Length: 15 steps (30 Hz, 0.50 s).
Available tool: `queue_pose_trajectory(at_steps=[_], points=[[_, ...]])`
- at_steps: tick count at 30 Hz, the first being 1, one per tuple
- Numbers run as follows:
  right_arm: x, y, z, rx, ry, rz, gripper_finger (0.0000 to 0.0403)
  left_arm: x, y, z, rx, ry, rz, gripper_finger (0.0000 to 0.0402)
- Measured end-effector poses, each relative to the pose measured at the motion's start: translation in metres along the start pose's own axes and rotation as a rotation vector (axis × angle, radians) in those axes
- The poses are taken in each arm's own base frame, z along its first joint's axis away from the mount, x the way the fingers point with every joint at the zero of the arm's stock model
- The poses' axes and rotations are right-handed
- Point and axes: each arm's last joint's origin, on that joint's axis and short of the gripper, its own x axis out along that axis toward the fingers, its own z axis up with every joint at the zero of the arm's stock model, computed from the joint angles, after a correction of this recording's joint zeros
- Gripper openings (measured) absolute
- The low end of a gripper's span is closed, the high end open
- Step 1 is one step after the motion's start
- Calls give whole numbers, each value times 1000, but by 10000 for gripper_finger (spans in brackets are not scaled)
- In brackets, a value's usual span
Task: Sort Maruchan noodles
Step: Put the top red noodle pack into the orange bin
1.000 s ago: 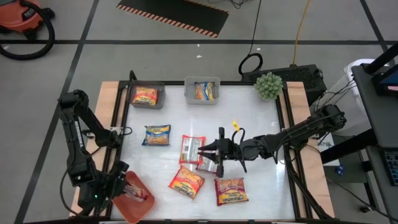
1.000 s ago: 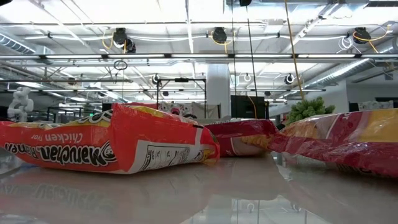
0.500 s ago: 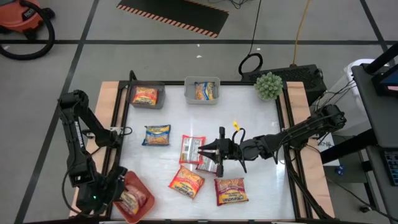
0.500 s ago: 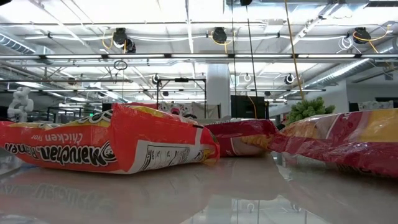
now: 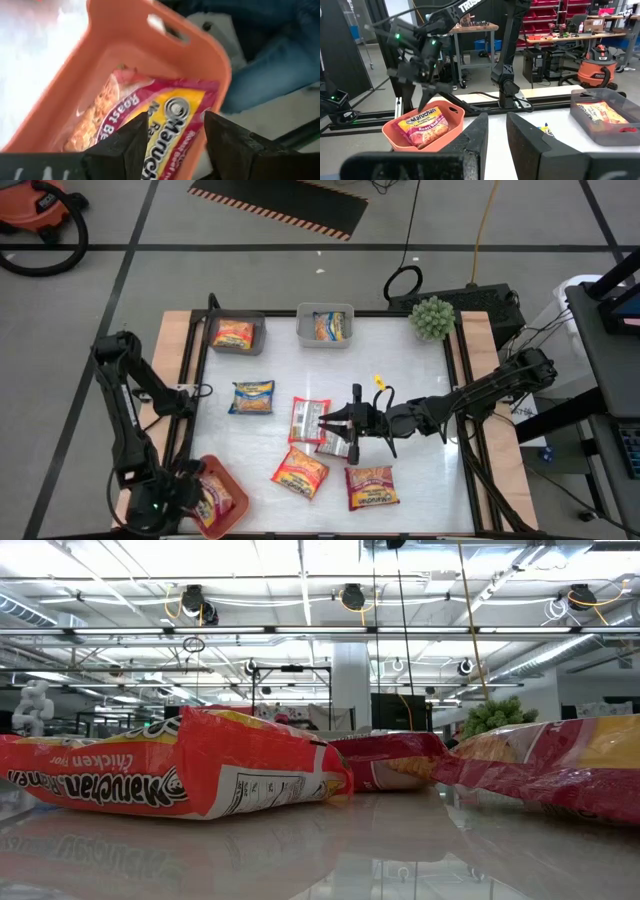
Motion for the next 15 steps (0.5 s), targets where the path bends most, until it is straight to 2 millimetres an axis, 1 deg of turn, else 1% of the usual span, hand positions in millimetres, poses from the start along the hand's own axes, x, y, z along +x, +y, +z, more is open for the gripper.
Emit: queue_pose_trajectory(at_steps=[3, 5, 11, 15], points=[[0, 0, 0, 8, 0, 0, 63, 13, -1, -3, 5, 86, 5, 173], [0, 0, 0, 10, 0, 0, 63, 18, -1, -4, 11, 127, -3, 150], [0, 0, 0, 9, 0, 0, 63, 21, 5, -4, 12, 157, 44, 78], [0, 1, 0, 22, 1, 3, 63, 21, 14, -7, 13, 192, 115, 45]])
